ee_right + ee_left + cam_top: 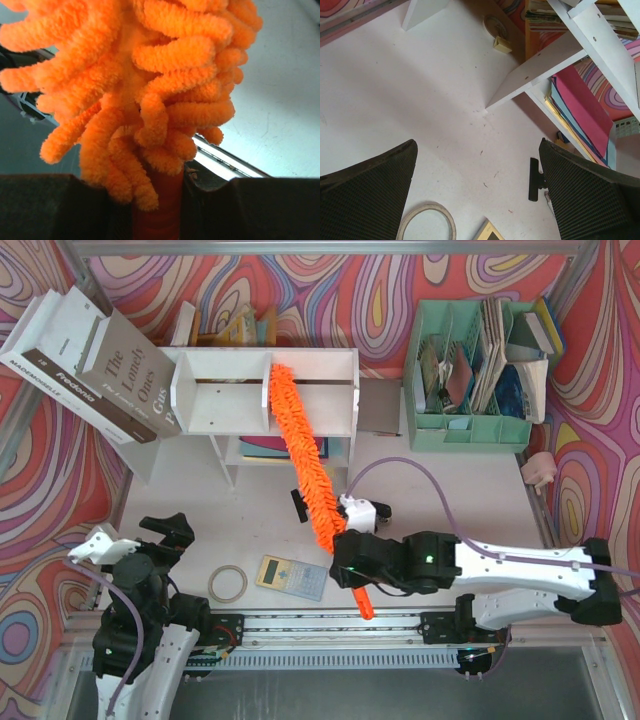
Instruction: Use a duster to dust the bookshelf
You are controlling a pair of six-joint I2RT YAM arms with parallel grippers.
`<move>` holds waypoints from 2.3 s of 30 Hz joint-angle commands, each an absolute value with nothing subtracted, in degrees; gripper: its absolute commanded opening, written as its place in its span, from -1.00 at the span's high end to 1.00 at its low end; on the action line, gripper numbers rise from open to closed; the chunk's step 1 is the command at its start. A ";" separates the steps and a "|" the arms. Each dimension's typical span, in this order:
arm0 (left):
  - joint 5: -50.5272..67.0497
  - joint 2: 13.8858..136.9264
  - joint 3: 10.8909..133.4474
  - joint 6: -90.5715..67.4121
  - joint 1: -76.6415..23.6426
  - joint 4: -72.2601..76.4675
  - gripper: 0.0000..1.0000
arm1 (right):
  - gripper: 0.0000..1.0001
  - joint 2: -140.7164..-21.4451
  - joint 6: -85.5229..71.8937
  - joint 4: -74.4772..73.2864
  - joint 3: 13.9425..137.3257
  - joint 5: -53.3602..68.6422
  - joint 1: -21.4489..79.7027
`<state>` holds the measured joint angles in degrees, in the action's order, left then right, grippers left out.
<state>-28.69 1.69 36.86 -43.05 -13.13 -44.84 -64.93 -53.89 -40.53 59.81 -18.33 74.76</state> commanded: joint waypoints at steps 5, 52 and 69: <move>-27.95 2.18 35.82 -42.63 -12.61 -43.33 -0.97 | 1.00 -68.09 -51.68 -37.39 63.83 -17.72 75.24; -26.85 1.96 35.77 -42.45 -11.69 -42.96 -0.97 | 1.00 -67.85 -55.54 -32.39 62.83 -20.04 75.59; -26.81 1.67 35.68 -42.55 -11.69 -42.89 -0.97 | 1.00 -61.69 -70.13 -46.05 60.74 -26.63 75.78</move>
<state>-27.40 2.26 36.60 -43.05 -12.16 -43.94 -61.95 -67.92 -44.56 60.60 -23.14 75.72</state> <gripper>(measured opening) 0.985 0.339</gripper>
